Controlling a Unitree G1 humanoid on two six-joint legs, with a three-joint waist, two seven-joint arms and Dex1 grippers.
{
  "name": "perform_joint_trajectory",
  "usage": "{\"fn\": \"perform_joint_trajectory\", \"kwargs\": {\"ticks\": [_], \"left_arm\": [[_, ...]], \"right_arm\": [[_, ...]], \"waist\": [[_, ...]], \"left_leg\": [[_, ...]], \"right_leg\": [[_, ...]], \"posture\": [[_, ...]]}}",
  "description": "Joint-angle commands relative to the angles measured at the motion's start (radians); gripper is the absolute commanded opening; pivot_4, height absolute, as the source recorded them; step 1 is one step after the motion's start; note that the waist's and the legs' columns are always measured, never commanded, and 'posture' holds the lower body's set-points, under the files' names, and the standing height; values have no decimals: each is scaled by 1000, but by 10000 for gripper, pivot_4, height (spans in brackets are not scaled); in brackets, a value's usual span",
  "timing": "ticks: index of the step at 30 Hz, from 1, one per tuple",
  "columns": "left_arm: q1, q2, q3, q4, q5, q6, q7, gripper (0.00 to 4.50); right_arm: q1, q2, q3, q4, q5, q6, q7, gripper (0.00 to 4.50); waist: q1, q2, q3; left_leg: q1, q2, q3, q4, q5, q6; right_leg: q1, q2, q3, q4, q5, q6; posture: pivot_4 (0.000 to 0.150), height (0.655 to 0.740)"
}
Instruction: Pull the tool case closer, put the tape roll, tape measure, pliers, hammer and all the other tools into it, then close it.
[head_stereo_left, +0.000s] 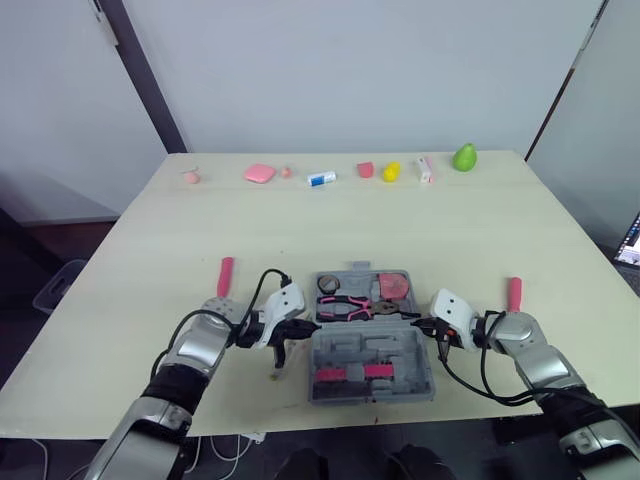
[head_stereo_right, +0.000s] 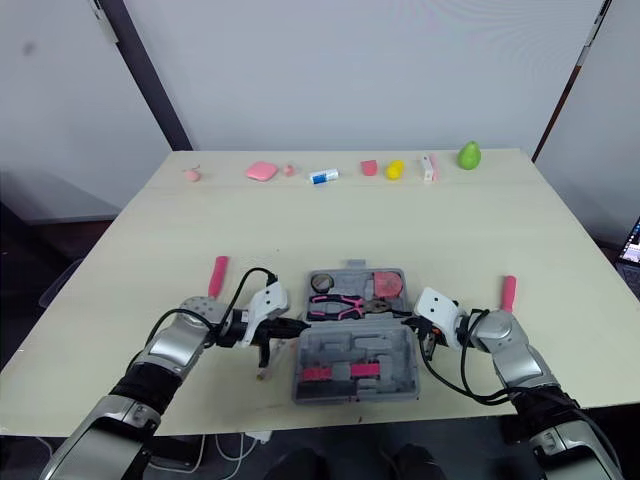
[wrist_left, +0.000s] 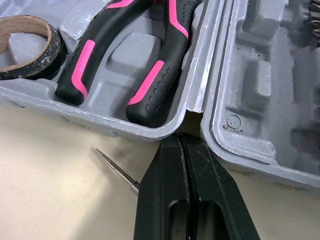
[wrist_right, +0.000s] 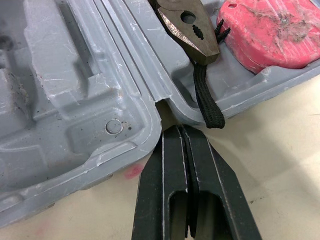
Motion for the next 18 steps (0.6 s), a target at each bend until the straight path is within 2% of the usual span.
{"fn": "perform_joint_trajectory", "kwargs": {"ticks": [1, 18], "left_arm": [[-6, -16, -16, 23, 23, -4, 32, 168], [47, 15, 3, -68, -3, 27, 6, 168]], "right_arm": [[11, 20, 31, -42, 19, -4, 16, 0], [45, -53, -37, -34, 50, -39, 9, 0]], "waist": [[0, 0, 0], [3, 0, 0]], "left_leg": [[0, 0, 0, 0, 0, 0], [-3, 0, -1, -1, 0, 0]], "right_leg": [[0, 0, 0, 0, 0, 0], [-1, 0, -1, -3, 0, 0]], "posture": [[1500, 7400], [1500, 7400]]}}
